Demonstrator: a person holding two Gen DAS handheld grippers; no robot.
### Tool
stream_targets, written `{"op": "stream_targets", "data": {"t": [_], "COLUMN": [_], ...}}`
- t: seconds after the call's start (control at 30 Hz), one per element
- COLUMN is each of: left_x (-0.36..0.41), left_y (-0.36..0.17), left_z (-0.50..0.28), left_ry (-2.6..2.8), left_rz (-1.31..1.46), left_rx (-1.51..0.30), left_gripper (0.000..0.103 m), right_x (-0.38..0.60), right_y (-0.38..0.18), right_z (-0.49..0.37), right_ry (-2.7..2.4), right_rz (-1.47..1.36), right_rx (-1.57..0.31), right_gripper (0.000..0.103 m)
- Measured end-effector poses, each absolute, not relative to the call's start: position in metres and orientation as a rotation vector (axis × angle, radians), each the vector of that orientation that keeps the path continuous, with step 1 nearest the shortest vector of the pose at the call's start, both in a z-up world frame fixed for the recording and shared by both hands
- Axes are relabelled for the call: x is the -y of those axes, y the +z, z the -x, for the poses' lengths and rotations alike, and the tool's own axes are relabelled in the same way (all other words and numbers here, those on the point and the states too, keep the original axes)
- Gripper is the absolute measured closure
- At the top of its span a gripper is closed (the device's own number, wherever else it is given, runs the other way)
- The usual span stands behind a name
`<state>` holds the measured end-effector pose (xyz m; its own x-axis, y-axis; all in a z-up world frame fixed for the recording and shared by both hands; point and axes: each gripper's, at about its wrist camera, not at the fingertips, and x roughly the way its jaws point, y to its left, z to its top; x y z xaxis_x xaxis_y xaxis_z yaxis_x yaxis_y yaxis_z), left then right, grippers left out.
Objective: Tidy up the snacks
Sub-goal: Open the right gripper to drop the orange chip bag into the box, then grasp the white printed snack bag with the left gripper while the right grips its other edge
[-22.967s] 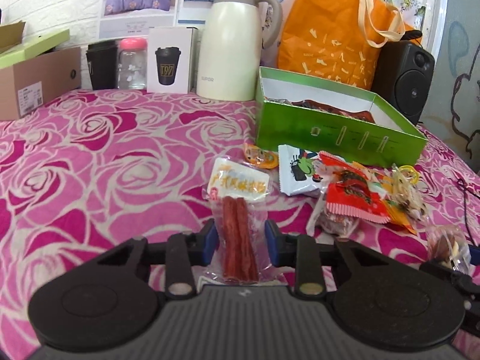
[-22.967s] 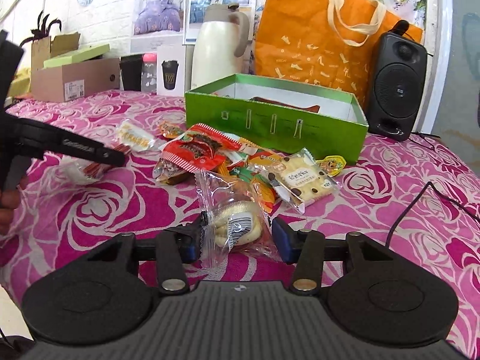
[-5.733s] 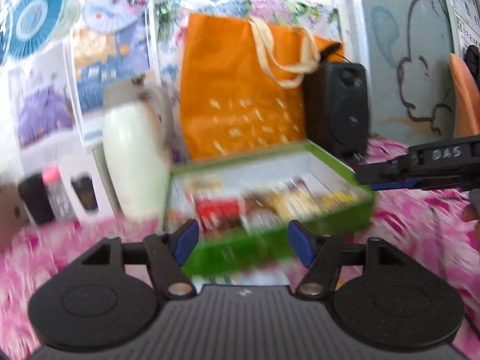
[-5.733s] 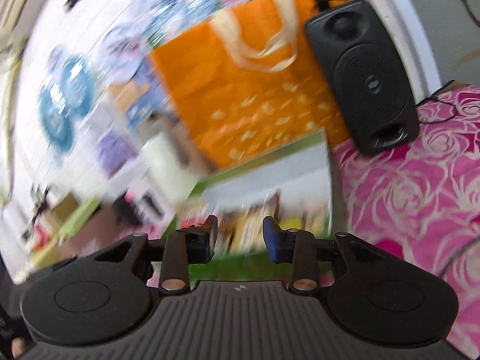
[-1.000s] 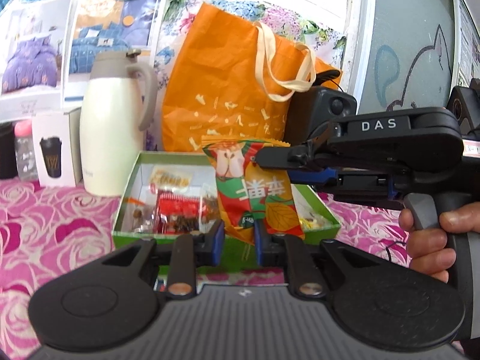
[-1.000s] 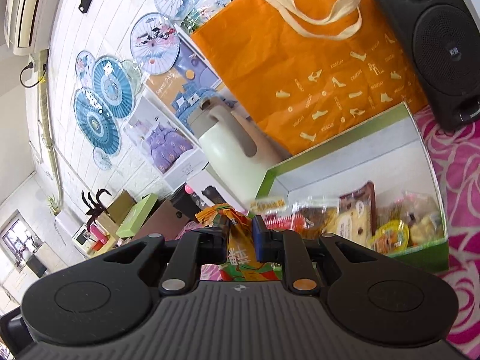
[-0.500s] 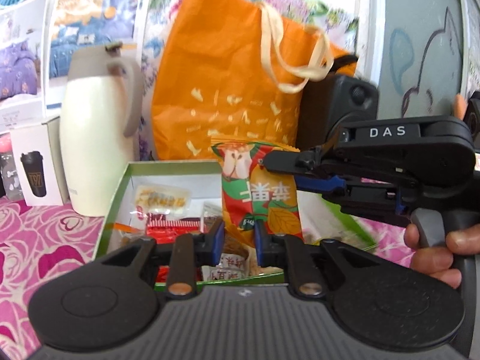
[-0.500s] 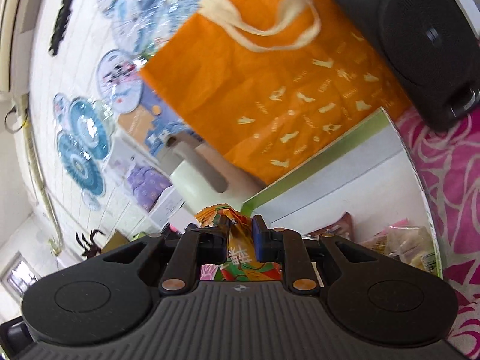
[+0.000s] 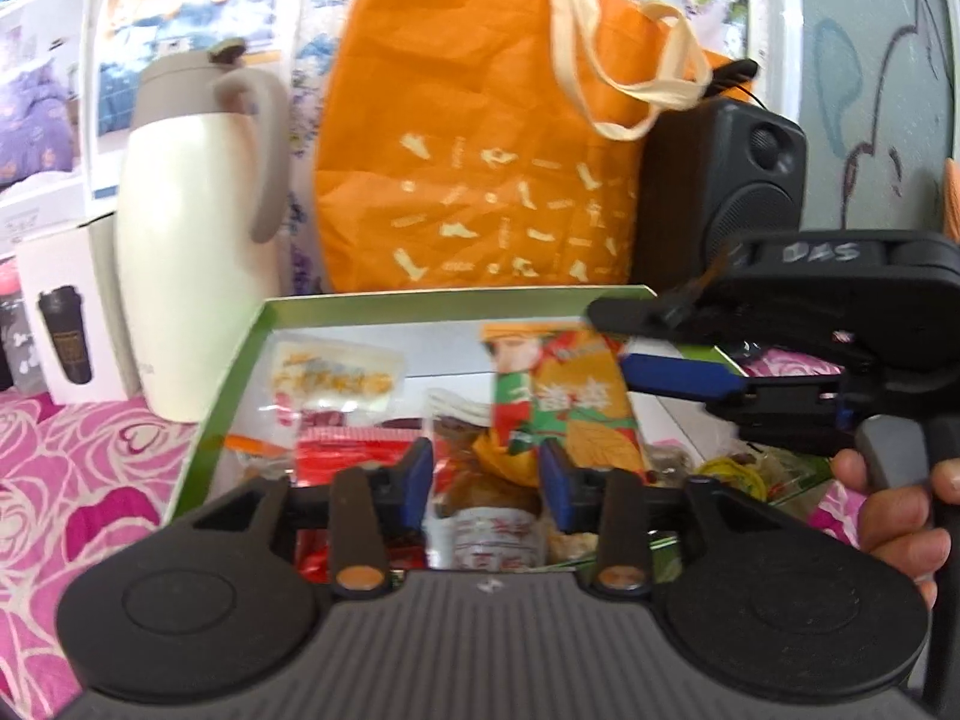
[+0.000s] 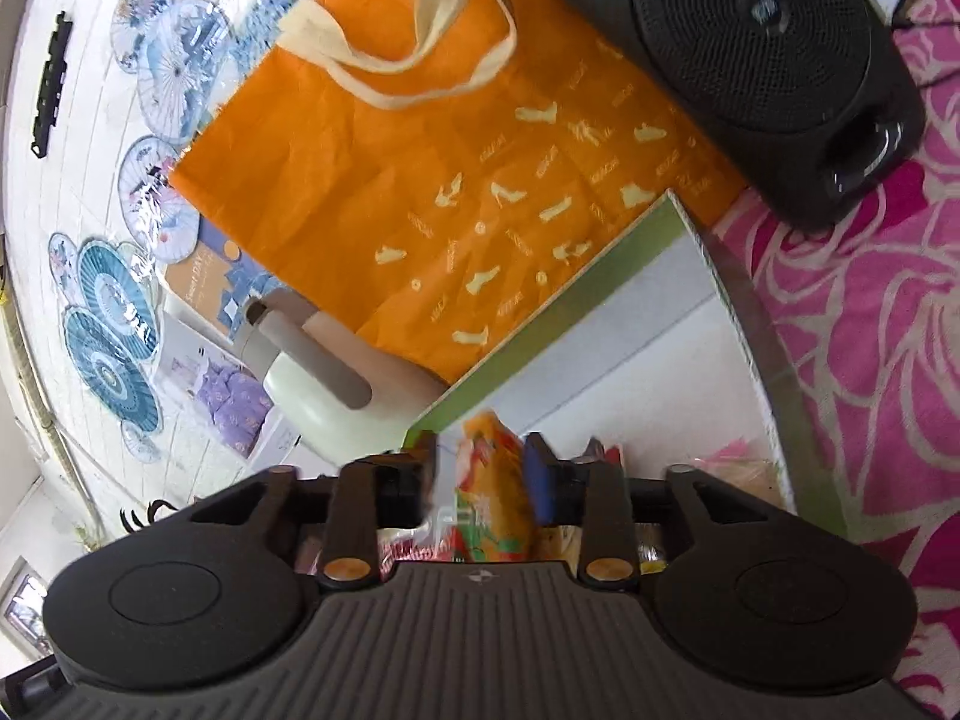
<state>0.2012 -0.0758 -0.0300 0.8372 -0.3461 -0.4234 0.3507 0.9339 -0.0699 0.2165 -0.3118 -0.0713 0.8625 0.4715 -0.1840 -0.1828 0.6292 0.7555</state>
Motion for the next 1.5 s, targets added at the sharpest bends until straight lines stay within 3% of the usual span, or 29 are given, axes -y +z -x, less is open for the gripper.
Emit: {"op": "stream_targets", "data": {"t": [0.03, 0.07, 0.47, 0.7, 0.8, 0.83, 0.87, 1.1, 1.5], "left_x": [0.071, 0.066, 0.002, -0.023, -0.027, -0.028, -0.030, -0.034, -0.029], "left_y": [-0.029, -0.027, -0.022, -0.052, -0.063, -0.066, -0.068, -0.077, -0.083], "left_z": [-0.201, -0.199, -0.137, -0.101, -0.103, -0.105, -0.108, -0.124, -0.130], "left_ry": [-0.363, -0.354, -0.264, -0.292, -0.325, -0.337, -0.359, -0.448, -0.493], "left_rz": [-0.002, 0.005, 0.030, -0.019, -0.008, 0.009, 0.038, 0.167, 0.246], "left_rx": [-0.447, -0.442, -0.414, -0.499, -0.558, -0.575, -0.584, -0.658, -0.654], "left_gripper": [0.058, 0.056, 0.049, 0.049, 0.049, 0.049, 0.049, 0.048, 0.048], "right_x": [0.313, 0.313, 0.293, 0.264, 0.252, 0.247, 0.244, 0.240, 0.249], "right_y": [-0.069, -0.066, -0.043, -0.067, -0.088, -0.095, -0.101, -0.121, -0.137], "right_z": [-0.214, -0.211, -0.138, -0.090, -0.091, -0.095, -0.100, -0.122, -0.124], "right_ry": [0.377, 0.375, 0.419, 0.436, 0.476, 0.491, 0.482, 0.364, 0.387], "right_rz": [-0.795, -0.781, -0.590, -0.578, -0.622, -0.641, -0.662, -0.702, -0.860], "right_rx": [-0.364, -0.343, -0.243, -0.431, -0.527, -0.562, -0.592, -0.685, -0.652], "right_gripper": [0.005, 0.000, 0.000, 0.006, 0.026, 0.038, 0.040, 0.039, 0.043]}}
